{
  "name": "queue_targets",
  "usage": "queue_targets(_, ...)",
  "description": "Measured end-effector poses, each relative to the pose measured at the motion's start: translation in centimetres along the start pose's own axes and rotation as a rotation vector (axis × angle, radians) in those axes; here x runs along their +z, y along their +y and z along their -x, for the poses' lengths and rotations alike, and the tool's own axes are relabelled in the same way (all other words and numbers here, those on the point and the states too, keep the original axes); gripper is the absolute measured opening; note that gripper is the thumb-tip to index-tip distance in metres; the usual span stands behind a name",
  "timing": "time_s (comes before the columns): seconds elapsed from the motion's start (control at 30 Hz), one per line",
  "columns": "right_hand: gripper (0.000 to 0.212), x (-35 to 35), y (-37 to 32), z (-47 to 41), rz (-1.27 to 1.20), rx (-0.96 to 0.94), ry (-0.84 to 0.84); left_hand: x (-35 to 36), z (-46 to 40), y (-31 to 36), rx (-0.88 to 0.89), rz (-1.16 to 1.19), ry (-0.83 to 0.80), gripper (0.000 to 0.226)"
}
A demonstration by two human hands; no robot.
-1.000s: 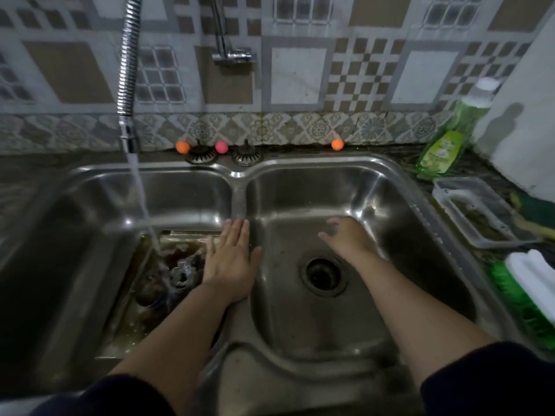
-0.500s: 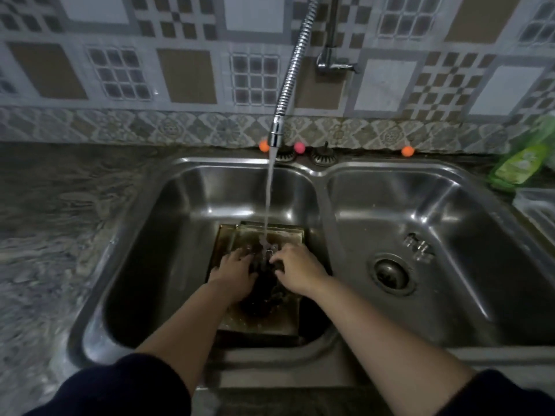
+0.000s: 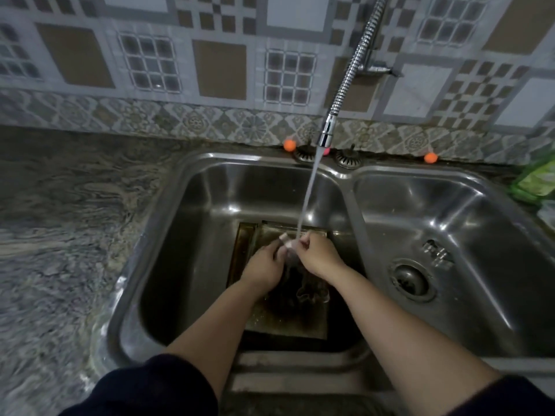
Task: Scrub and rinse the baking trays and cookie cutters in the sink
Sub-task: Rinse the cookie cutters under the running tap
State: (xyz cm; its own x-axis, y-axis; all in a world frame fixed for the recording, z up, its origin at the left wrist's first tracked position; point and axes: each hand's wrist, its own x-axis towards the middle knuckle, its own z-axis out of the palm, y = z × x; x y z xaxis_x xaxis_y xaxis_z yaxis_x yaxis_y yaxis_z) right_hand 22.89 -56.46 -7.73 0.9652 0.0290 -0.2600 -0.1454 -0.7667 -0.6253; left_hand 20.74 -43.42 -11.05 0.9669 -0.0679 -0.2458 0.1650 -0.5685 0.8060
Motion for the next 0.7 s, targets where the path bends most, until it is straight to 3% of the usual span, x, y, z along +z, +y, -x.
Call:
queue_targets(0.07, 0.020, -0.3, -0.8, 0.7, -0.232, 0.091, -0.040, 0.2, 0.0, 1.5, -0.062, 0.353, 0.024, 0.042)
queue_targets(0.13, 0.015, -0.1, -0.8, 1.3, -0.334, 0.131, -0.055, 0.3, 0.0, 2.4, -0.120, 0.537, 0.030, 0.040)
queue_targets(0.23, 0.010, 0.1, 0.1, 1.9, -0.400, 0.126, -0.071, 0.3, 0.3, 2.2, -0.149, 0.615, 0.022, 0.037)
queue_targets(0.33, 0.009, -0.1, 1.1, 1.9, -0.359, 0.087, -0.095, 0.3, 0.8, 1.8, -0.154, 0.676, -0.092, 0.029)
queue_targets(0.43, 0.018, -0.1, 1.5, 1.7, -0.284, 0.051, -0.093, 0.6, 0.6, 1.2, -0.184, 0.602, -0.044, 0.032)
queue_targets(0.6, 0.050, 0.9, 2.3, 0.5, 0.006, 0.023, -0.125, 0.5, 0.5, 1.4, -0.210, 0.319, 0.087, 0.059)
queue_targets(0.7, 0.035, 0.7, 1.8, 0.2, -0.090, 0.032, -0.024, 0.6, 0.6, 1.6, -0.176, 0.279, 0.136, 0.063)
